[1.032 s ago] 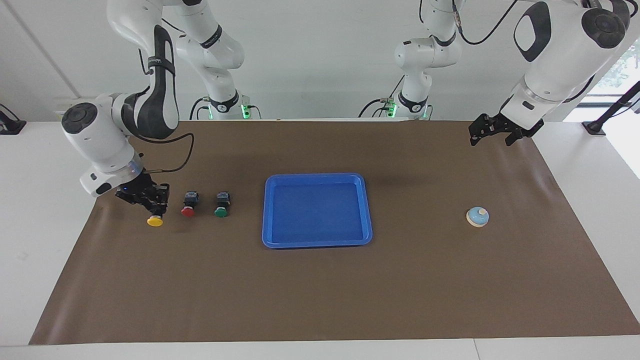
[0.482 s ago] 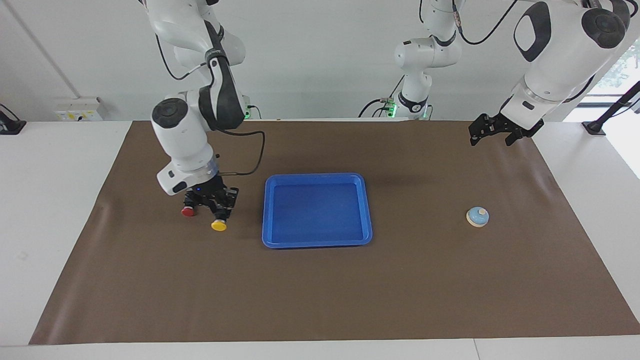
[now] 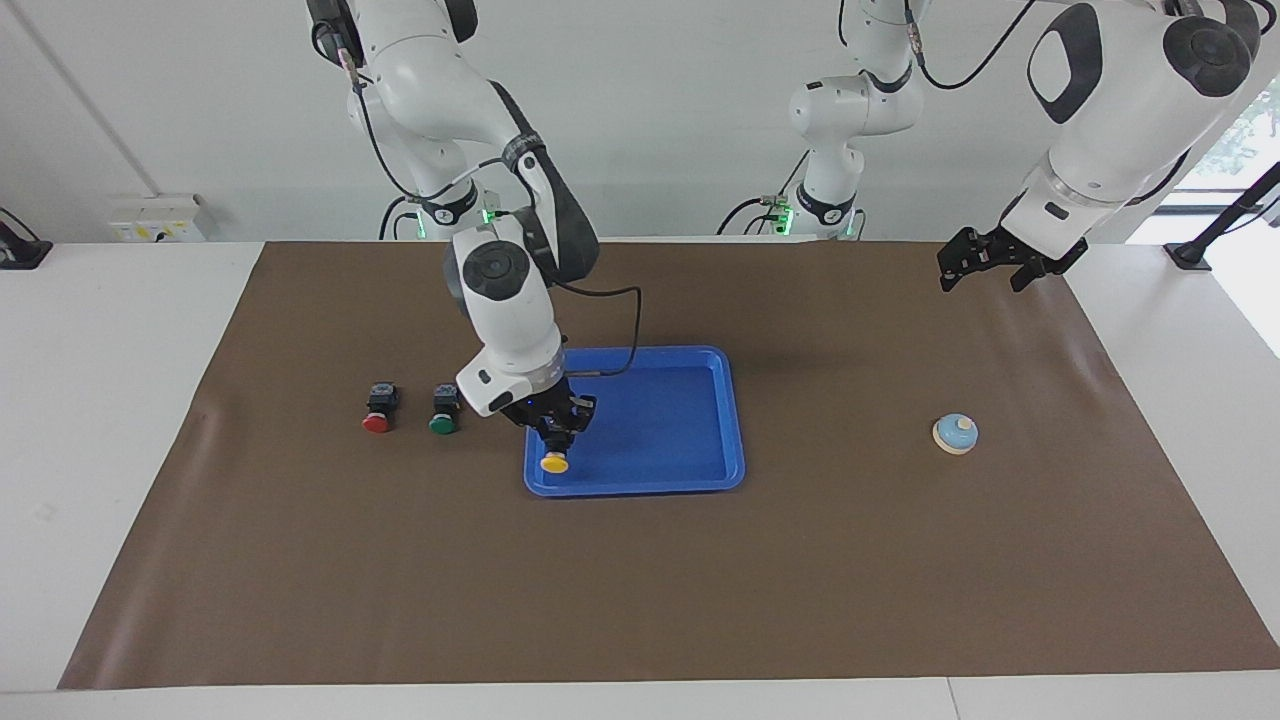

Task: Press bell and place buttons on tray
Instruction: 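Carry the yellow button into the blue tray and release it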

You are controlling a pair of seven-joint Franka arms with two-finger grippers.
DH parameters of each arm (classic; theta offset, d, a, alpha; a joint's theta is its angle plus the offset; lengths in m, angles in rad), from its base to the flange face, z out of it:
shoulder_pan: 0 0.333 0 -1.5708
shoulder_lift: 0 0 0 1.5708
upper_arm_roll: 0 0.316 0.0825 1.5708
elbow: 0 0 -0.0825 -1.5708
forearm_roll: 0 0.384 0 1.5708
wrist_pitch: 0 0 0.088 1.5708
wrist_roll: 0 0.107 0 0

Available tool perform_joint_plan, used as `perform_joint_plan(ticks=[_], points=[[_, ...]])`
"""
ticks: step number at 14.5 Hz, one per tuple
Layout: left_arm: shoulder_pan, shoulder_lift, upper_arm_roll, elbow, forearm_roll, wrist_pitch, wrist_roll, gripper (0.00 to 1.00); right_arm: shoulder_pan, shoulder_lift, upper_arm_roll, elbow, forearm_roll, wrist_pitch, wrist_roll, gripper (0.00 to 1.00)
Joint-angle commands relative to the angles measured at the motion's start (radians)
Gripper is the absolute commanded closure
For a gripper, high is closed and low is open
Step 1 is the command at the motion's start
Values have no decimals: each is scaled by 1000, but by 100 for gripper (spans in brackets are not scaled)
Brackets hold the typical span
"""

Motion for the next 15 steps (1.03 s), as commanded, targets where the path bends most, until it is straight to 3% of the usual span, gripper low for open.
perform_joint_plan(ticks=[1, 4, 7, 8, 10, 12, 15], points=[[-5, -11, 8, -13, 0, 1, -10, 0, 4, -30, -3, -46, 15, 0, 26, 100], [-7, -11, 8, -13, 0, 1, -10, 0, 9, -42, -3, -48, 14, -55, 50, 98], [-7, -13, 8, -13, 0, 1, -10, 0, 29, -46, -3, -52, 14, -69, 90, 79], [-7, -13, 8, -13, 0, 1, -10, 0, 35, -48, -4, -53, 14, -70, 110, 62], [-7, -13, 8, -13, 0, 1, -10, 0, 32, -60, -4, -52, 9, -70, 106, 0], [-7, -13, 8, -13, 0, 1, -10, 0, -2, -88, -6, -42, 9, -90, 80, 0], [-5, -13, 8, -13, 0, 1, -10, 0, -147, -181, -8, -40, 8, -196, -110, 0]])
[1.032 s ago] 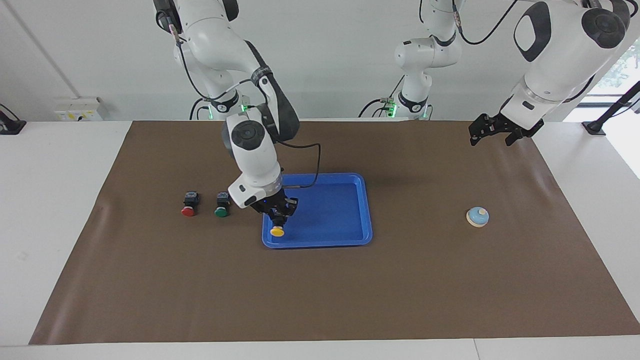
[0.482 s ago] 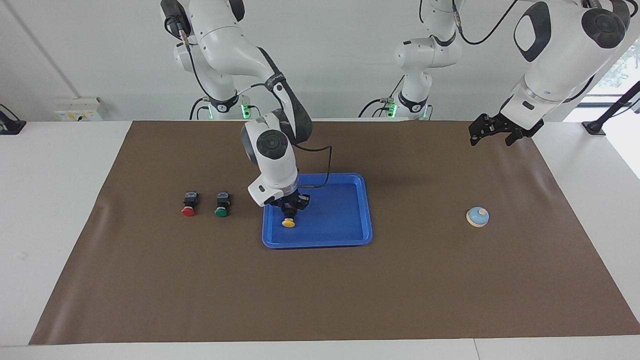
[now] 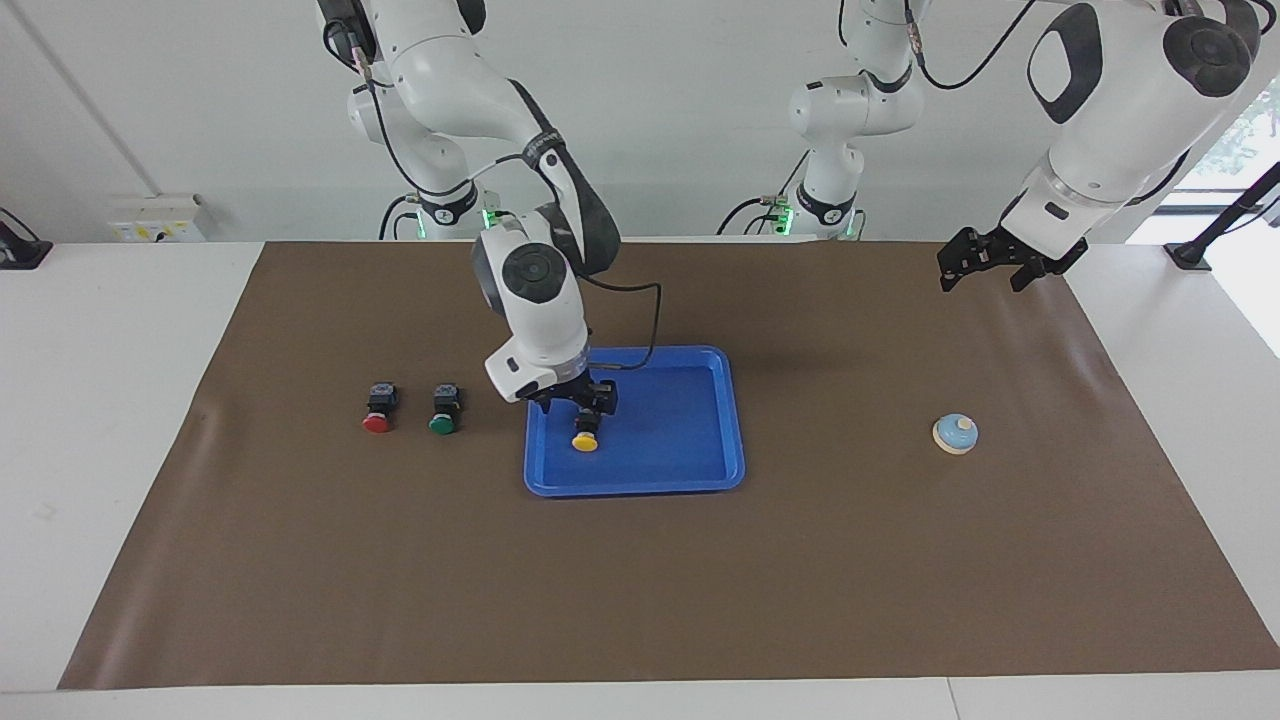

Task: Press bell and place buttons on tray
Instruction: 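Carry the yellow button into the blue tray and release it, then move the right gripper to the red button and grasp it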

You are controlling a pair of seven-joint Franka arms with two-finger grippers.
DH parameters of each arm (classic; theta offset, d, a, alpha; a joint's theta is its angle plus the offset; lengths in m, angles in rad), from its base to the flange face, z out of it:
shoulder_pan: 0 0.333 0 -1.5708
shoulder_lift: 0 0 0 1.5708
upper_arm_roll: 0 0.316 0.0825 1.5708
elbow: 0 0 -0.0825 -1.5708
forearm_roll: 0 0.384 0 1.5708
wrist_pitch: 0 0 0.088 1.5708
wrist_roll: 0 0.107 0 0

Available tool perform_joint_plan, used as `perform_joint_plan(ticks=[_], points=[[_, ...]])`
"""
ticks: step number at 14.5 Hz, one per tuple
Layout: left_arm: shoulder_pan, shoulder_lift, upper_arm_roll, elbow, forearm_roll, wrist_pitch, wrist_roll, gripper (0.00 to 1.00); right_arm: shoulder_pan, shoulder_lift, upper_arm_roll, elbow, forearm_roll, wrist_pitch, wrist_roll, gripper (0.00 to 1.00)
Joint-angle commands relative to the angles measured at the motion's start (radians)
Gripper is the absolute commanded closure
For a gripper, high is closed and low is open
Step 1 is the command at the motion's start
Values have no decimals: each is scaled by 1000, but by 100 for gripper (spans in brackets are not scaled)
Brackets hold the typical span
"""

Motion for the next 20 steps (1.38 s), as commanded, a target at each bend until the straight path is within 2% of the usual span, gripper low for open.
perform_joint_plan(ticks=[1, 4, 6, 11, 16, 20], points=[[-7, -13, 8, -13, 0, 1, -10, 0, -166, -101, 8, -24, 8, -80, -205, 0], [-5, -11, 8, -13, 0, 1, -10, 0, -313, -129, 8, -75, 8, -79, -384, 0], [-7, -11, 8, -13, 0, 1, -10, 0, -378, -164, 8, -171, 8, -38, -434, 0], [-7, -11, 8, -13, 0, 1, -10, 0, -403, -206, 6, -333, -1, 125, -523, 0], [-5, -13, 8, -13, 0, 1, -10, 0, -453, -229, 5, -409, -48, 142, -609, 0], [-7, -13, 8, -13, 0, 1, -10, 0, -461, -244, 5, -471, -48, 226, -612, 0]])
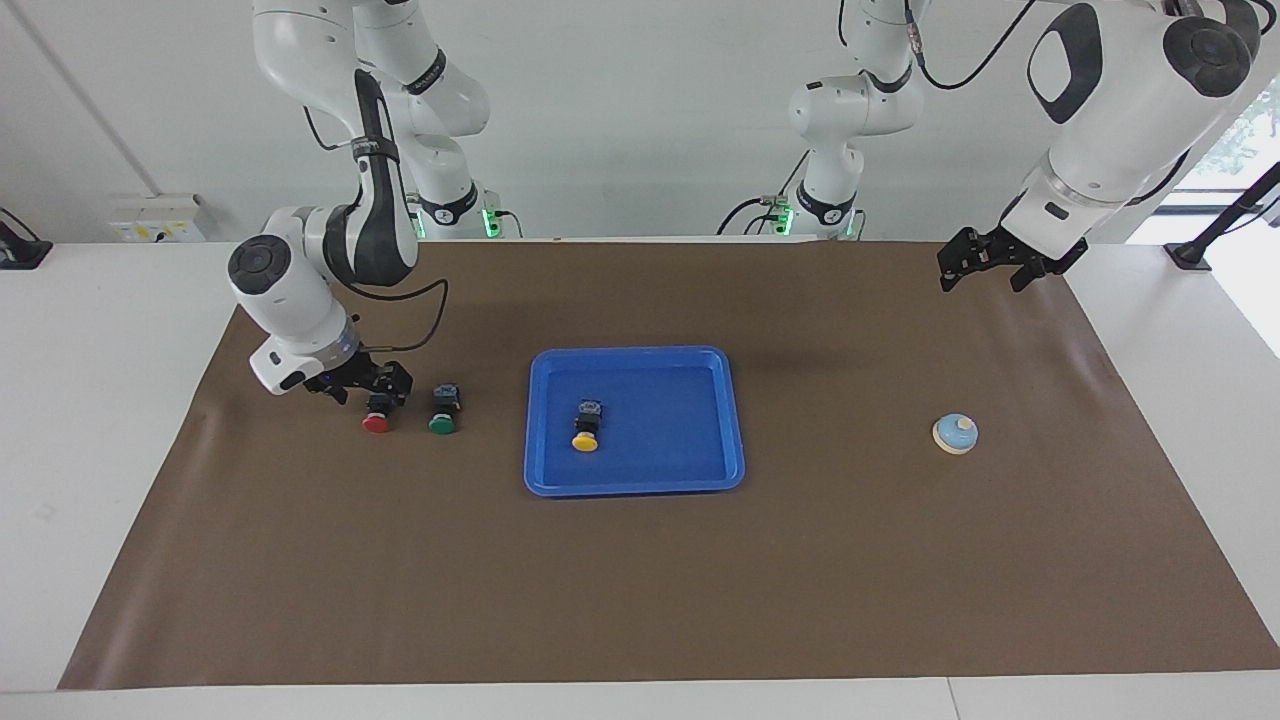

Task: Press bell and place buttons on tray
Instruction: 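Move the right gripper to the red button and grasp it, then place the red button in the tray beside the yellow one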

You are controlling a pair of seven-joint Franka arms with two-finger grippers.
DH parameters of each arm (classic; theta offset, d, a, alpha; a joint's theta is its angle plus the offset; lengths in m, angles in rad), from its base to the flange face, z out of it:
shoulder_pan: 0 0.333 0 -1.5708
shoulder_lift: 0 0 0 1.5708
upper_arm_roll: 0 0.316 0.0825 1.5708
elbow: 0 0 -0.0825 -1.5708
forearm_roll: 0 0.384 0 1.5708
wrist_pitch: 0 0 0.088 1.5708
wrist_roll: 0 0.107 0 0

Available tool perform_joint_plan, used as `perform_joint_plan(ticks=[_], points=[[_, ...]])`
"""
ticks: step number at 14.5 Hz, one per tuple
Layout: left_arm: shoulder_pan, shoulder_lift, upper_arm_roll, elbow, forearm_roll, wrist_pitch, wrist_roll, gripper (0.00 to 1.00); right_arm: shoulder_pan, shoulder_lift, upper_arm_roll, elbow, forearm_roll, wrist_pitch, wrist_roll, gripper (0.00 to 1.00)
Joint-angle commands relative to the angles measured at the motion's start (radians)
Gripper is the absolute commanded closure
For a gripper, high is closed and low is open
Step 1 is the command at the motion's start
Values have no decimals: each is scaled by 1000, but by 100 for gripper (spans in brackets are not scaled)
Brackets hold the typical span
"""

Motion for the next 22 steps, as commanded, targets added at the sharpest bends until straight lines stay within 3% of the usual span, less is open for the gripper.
perform_joint_plan(ticks=[1, 5, 7, 10, 12, 13, 15, 18, 22], points=[[-5, -13, 8, -13, 0, 1, -10, 0, -15, -34, 13, -62, -11, 46, -13, 0], [-7, -13, 8, -13, 0, 1, -10, 0, -10, -42, 13, -123, -11, 117, -16, 0], [-5, -13, 8, -13, 0, 1, -10, 0, -10, -46, 13, -140, -11, 137, -16, 11], [-7, -13, 8, -13, 0, 1, -10, 0, -16, -45, 13, -138, -11, 140, -7, 45], [-7, -11, 8, -13, 0, 1, -10, 0, -18, -43, 13, -134, -11, 138, -15, 89], [-7, -11, 8, -13, 0, 1, -10, 0, -15, -43, 14, -125, -11, 138, -13, 100], [-7, -11, 8, -13, 0, 1, -10, 0, -5, -34, 16, -16, -10, 59, -9, 100], [-7, -11, 8, -13, 0, 1, -10, 0, 77, 42, 19, 275, -7, -212, 92, 100], [-7, -11, 8, -13, 0, 1, -10, 0, 232, 78, 19, 389, 7, -271, 295, 100]])
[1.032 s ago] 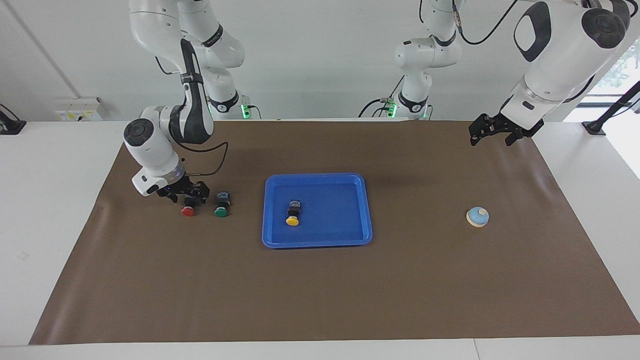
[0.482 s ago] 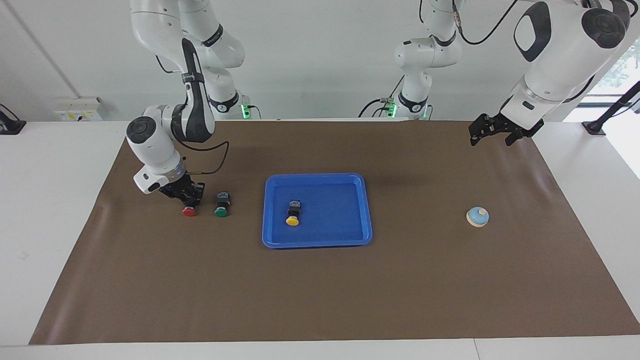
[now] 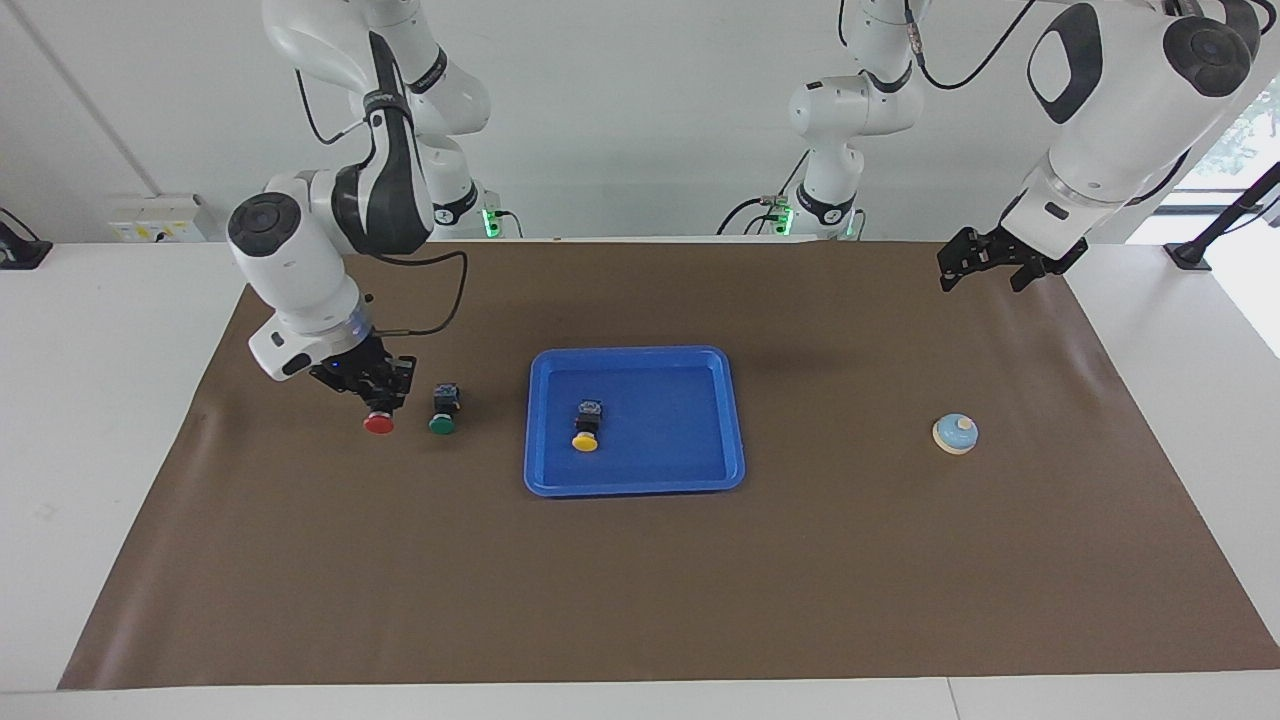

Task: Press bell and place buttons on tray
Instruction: 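Place the red button in the tray beside the yellow one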

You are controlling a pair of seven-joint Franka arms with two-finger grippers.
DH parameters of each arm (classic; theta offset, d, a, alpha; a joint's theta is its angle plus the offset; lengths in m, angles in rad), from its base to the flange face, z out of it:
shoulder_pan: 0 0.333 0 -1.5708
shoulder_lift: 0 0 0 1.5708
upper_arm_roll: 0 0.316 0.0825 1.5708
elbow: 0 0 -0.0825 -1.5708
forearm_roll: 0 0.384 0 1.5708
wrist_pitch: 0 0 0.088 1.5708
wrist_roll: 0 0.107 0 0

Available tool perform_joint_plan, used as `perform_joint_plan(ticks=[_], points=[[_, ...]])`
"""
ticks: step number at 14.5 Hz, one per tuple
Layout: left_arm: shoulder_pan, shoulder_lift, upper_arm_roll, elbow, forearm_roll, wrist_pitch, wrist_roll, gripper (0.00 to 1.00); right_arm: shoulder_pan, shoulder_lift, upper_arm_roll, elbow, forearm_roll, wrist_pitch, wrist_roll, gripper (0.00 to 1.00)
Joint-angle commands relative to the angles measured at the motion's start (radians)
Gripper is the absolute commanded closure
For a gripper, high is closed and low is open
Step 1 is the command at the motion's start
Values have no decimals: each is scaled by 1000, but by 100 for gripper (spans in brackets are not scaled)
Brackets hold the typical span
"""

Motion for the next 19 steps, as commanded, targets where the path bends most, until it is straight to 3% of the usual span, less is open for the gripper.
perform_joint_plan(ticks=[1, 7, 10, 12, 19], points=[[-7, -11, 8, -13, 0, 1, -10, 0, 112, 81, 2, 99, 7, -21, 145, 100], [-7, -11, 8, -13, 0, 1, -10, 0, 343, 304, 2, 354, 16, -23, 439, 100], [-7, -11, 8, -13, 0, 1, -10, 0, 392, 351, 1, 362, 39, -1, 455, 100], [-7, -13, 8, -13, 0, 1, -10, 0, 413, 371, 1, 356, 44, 74, 495, 100], [-7, -13, 8, -13, 0, 1, -10, 0, 432, 362, 2, 271, 57, 108, 533, 100]])
